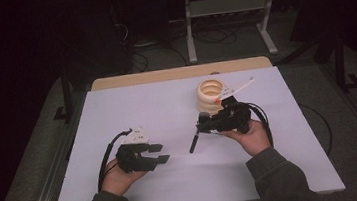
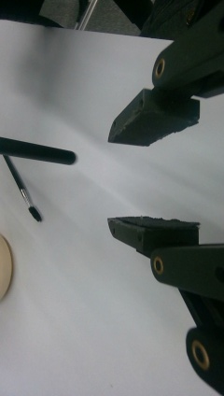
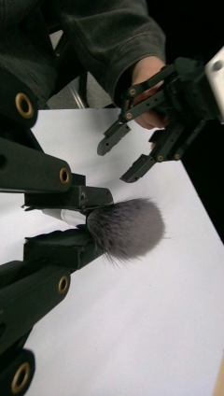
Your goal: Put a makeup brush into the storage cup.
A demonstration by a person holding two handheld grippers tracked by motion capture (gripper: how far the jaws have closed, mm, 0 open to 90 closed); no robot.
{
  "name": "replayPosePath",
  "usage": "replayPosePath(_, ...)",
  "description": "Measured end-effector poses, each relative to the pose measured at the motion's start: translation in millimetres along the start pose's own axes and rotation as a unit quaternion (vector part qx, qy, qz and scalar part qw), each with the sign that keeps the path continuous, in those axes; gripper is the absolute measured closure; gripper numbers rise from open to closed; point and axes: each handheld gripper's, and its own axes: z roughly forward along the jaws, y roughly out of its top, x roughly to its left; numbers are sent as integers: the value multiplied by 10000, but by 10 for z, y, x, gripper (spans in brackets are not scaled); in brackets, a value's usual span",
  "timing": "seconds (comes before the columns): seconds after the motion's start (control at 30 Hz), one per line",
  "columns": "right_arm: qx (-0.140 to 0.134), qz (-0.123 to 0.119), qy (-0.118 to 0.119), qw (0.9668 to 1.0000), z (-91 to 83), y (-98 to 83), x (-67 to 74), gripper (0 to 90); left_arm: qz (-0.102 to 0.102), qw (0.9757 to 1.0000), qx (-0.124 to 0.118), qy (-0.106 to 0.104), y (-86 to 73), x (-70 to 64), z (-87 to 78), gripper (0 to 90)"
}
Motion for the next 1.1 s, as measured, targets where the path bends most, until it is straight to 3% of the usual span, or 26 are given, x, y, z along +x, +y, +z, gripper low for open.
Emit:
replayPosePath(0.2,-26,12,-149,9999,-124,95,-49,773,-25,10000,-18,72,-84,37,-25,474)
replayPosePath(0.63,14,97,-316,9995,-219,180,-163,774,-171,9993,-208,263,-196,79,-121,408)
replayPosePath(1.1,-61,105,-465,9988,-330,326,-253,774,-210,9992,-162,291,-236,96,-137,377)
